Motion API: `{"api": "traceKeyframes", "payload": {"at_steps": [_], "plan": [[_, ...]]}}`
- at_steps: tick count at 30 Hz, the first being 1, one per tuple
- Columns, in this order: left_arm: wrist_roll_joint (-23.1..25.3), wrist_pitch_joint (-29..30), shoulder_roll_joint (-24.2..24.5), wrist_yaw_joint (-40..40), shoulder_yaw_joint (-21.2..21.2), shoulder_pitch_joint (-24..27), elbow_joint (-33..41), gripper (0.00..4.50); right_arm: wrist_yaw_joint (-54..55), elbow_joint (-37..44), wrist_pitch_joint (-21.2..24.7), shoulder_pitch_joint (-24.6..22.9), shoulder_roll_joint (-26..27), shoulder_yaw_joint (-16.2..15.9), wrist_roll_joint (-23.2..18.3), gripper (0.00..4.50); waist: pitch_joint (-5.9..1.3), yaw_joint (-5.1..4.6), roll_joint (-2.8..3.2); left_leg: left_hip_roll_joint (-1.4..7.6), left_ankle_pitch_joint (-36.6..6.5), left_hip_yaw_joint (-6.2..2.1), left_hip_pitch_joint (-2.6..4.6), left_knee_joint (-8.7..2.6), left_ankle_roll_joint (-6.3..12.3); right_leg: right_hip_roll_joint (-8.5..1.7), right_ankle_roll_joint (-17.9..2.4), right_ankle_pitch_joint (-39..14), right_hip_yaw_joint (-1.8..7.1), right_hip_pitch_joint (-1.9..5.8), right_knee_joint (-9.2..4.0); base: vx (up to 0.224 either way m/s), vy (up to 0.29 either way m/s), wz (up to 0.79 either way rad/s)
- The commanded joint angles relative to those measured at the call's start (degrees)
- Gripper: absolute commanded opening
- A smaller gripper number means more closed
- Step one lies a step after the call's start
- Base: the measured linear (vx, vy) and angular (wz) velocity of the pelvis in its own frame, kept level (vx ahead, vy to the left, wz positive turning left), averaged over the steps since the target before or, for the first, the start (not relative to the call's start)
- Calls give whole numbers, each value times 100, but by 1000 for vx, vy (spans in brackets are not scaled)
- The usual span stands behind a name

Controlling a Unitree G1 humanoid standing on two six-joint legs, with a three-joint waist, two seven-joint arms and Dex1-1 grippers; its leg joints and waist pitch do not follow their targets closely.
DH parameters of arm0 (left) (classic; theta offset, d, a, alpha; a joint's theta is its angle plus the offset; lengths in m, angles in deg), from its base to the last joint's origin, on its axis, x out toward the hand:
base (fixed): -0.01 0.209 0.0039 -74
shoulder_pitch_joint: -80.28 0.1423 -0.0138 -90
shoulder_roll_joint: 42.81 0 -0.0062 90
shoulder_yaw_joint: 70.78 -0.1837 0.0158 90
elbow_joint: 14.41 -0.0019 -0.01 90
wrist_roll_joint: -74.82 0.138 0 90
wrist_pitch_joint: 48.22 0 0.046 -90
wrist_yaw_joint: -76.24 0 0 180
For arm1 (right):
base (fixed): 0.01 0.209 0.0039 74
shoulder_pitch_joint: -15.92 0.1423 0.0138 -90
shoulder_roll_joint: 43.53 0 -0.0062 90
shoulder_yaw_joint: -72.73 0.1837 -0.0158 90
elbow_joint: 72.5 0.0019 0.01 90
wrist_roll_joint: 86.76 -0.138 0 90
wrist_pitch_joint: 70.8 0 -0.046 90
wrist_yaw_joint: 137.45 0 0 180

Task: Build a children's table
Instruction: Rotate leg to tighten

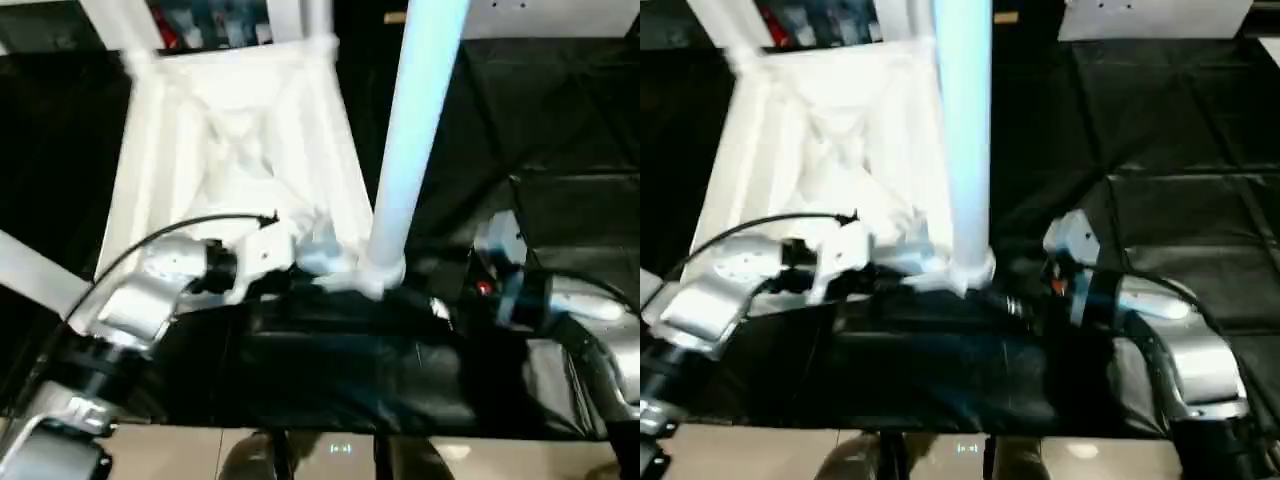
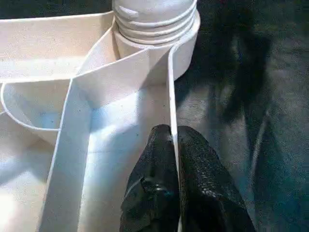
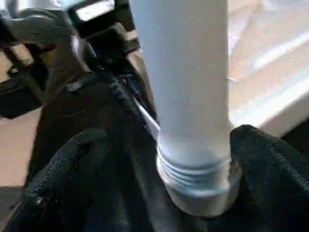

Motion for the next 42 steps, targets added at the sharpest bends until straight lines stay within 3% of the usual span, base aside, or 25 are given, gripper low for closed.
{"api": "traceKeyframes", "payload": {"at_steps": [1,10,11,16,20,29,31,32,35,36,37,38,42], "plan": [[138,-143,27,311,-379,106,90,0,-266,-70,20,93,-74,-166,-92,417,-445,-21,-145,325,663,-97,95,-261,1377,-448,-1793,1185,217,390,-194,0,0,0],[244,-310,22,209,-395,-8,-69,0,-742,-443,121,372,-100,-415,-218,349,-531,2,-188,301,787,-81,78,-199,1396,-442,-1859,1034,220,390,-165,0,0,0],[253,-326,20,202,-399,-8,-82,0,-769,-468,108,378,-102,-433,-217,329,-573,4,-229,296,813,-73,83,-183,1405,-438,-1859,1095,223,408,-156,0,0,0],[267,-355,22,193,-411,-18,-110,0,-849,-538,98,408,-113,-479,-227,299,-579,32,-225,290,739,-74,65,-167,1388,-435,-1860,986,219,395,-148,0,0,0],[283,-380,19,185,-412,-44,-156,0,-899,-524,160,416,-85,-506,-275,271,-569,42,-224,293,566,-73,74,-176,1268,-433,-1851,649,224,388,-175,0,0,0],[366,-23,-138,-225,-309,-90,-153,0,-261,-272,380,257,263,-449,-316,201,-547,51,-225,274,648,-72,64,-169,1254,-424,-1839,758,230,372,-167,0,0,0],[412,316,-287,-601,-180,-122,-136,0,466,-240,465,274,583,-388,-109,183,-463,35,-162,275,377,-78,76,-209,1111,-426,-1805,331,231,331,-237,0,0,0],[418,429,-353,-753,-127,-132,-132,0,743,-239,491,280,709,-374,-13,175,-453,2,-187,267,145,-84,80,-242,937,-429,-1763,-81,223,345,-284,0,0,0],[483,788,-530,-1150,-55,-93,49,0,1676,-181,648,272,1214,-337,245,165,-354,-74,-121,247,-573,-102,94,-319,443,-436,-1520,-1237,232,314,-410,-34,3,-1],[538,866,-566,-1263,-54,-81,105,0,1887,-153,665,265,1355,-329,287,157,-353,-122,-139,245,-714,-123,76,-349,299,-437,-1395,-1487,232,325,-429,0,0,0],[557,1000,-638,-1393,-33,-67,170,0,2155,-129,714,274,1532,-304,326,157,-355,-145,-144,239,-739,-133,59,-355,258,-433,-1339,-1531,229,331,-430,0,0,0],[598,1214,-782,-1636,6,-59,269,0,2612,-90,800,295,1822,-275,412,145,-320,-172,-109,242,-799,-134,73,-383,204,-424,-1268,-1608,234,291,-455,0,0,0],[716,1659,-1152,-2170,75,-100,388,0,3564,-99,888,377,2379,-201,666,116,-327,-242,-106,221,-849,-135,72,-392,150,-411,-1192,-1606,240,265,-490,0,0,0]]}}
